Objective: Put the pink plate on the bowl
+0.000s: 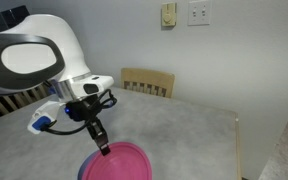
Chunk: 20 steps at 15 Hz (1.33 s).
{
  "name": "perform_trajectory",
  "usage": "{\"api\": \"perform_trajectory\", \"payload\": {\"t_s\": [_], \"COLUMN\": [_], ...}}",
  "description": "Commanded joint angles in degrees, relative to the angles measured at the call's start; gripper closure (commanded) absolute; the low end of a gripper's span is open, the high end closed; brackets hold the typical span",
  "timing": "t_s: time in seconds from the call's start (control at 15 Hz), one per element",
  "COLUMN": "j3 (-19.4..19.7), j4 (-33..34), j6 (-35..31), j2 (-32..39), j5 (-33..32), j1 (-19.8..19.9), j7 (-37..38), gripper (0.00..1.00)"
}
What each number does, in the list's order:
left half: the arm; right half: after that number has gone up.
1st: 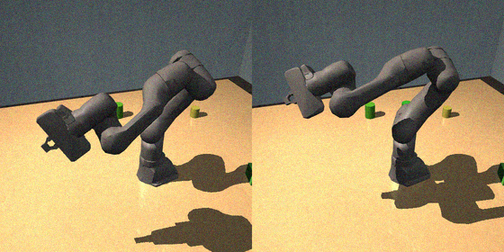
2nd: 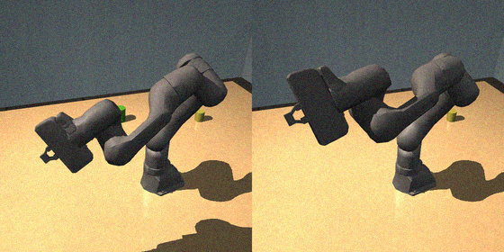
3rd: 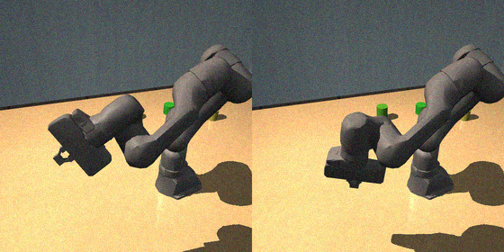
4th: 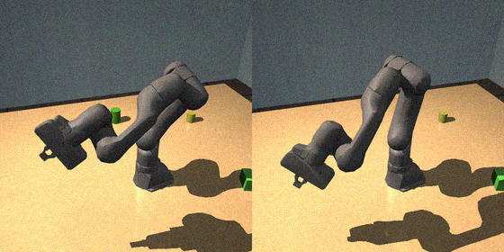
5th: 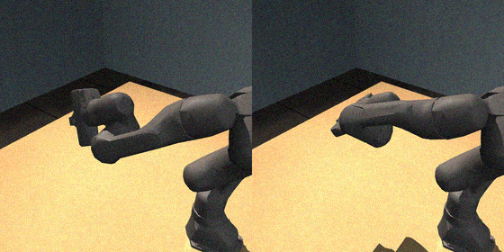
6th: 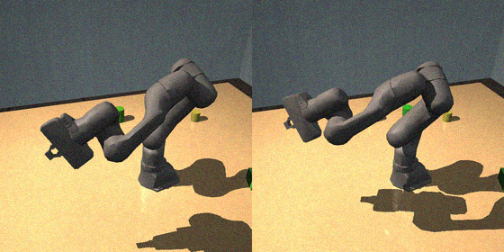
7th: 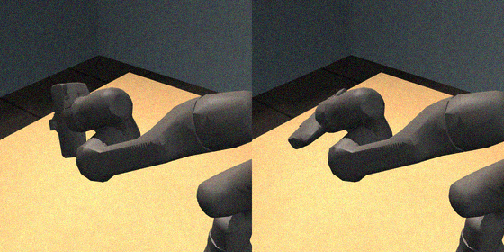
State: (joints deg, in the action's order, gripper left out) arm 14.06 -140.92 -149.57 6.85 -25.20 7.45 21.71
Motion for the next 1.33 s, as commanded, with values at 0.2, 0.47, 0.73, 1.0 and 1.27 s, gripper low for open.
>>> {"api": "perform_trajectory", "payload": {"t_s": [0.2,0.47,0.73,1.0,1.27], "j3": [-1.7,-3.3,-5.6,-6.9,-6.8], "j4": [2.3,5.5,7.8,8.4,8.4], "j6": [10.9,14.5,17.0,21.2,23.3], "j2": [-3.0,-2.5,-1.1,-0.8,-0.2], "j5": [1.9,0.9,2.8,2.8,2.5], "j1": [-0.7,-1.2,-2.3,-3.3,-3.4], "j7": [-7.8,-8.8,-10.6,-9.0,-6.3], "gripper": [0.97,0.97,0.97,0.97,0.97]}}
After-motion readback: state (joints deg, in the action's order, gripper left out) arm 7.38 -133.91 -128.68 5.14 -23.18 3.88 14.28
